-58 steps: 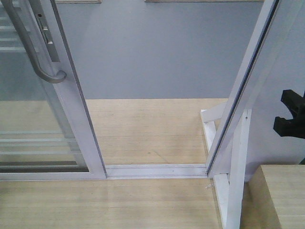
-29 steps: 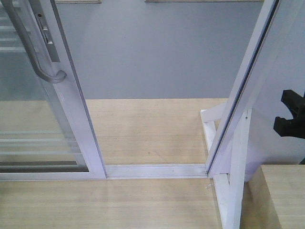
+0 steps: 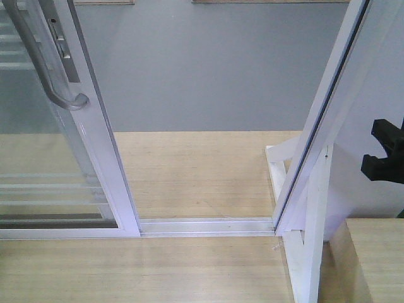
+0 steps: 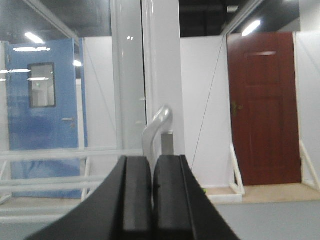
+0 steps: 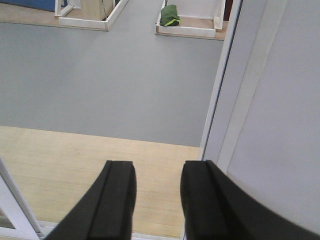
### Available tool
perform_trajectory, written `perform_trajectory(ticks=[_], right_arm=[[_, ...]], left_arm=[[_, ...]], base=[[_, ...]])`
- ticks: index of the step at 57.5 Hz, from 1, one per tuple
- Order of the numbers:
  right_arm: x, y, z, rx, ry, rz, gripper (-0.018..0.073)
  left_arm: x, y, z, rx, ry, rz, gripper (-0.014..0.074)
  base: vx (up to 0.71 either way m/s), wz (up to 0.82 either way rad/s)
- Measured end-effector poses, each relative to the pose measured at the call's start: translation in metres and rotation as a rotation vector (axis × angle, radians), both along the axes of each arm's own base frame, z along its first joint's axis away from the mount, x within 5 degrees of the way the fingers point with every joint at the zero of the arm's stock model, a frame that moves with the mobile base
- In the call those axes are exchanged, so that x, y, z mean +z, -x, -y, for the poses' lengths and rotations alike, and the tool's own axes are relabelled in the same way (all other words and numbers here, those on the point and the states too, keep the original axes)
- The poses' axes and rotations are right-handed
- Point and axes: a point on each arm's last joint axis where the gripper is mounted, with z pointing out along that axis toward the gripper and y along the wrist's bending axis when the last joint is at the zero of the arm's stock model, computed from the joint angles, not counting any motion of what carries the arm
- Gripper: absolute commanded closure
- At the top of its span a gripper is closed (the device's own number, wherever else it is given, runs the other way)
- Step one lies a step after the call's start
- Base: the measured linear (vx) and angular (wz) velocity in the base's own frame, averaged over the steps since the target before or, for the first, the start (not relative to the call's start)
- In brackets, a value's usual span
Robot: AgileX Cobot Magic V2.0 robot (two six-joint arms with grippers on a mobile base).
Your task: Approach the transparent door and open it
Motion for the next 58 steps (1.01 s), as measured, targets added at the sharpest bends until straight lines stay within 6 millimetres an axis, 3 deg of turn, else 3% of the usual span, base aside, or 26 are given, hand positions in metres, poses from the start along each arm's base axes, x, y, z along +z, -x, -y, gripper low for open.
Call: perform_trajectory(ticks=[9, 21, 58], right_arm=[[0.000, 0.000, 0.000, -0.001, 0.000, -0.001, 0.0246], [-0.001, 0.000, 0.001, -0.005, 0.003, -0.006, 0.0246], [-0.001, 0.000, 0.001, -0.010, 0.005, -0.011, 0.0246]], left_arm=[[-0.041, -0.010, 0.000, -0.009, 0.009, -0.122, 0.0605], [-0.057, -0.012, 0.000, -0.017, 0.060, -0.273, 0.0603], [-0.061, -0.012, 0.000, -0.016, 0.065, -0.315, 0.0602]], base=[[0.00, 0.00], [0.00, 0.00], [0.00, 0.00]])
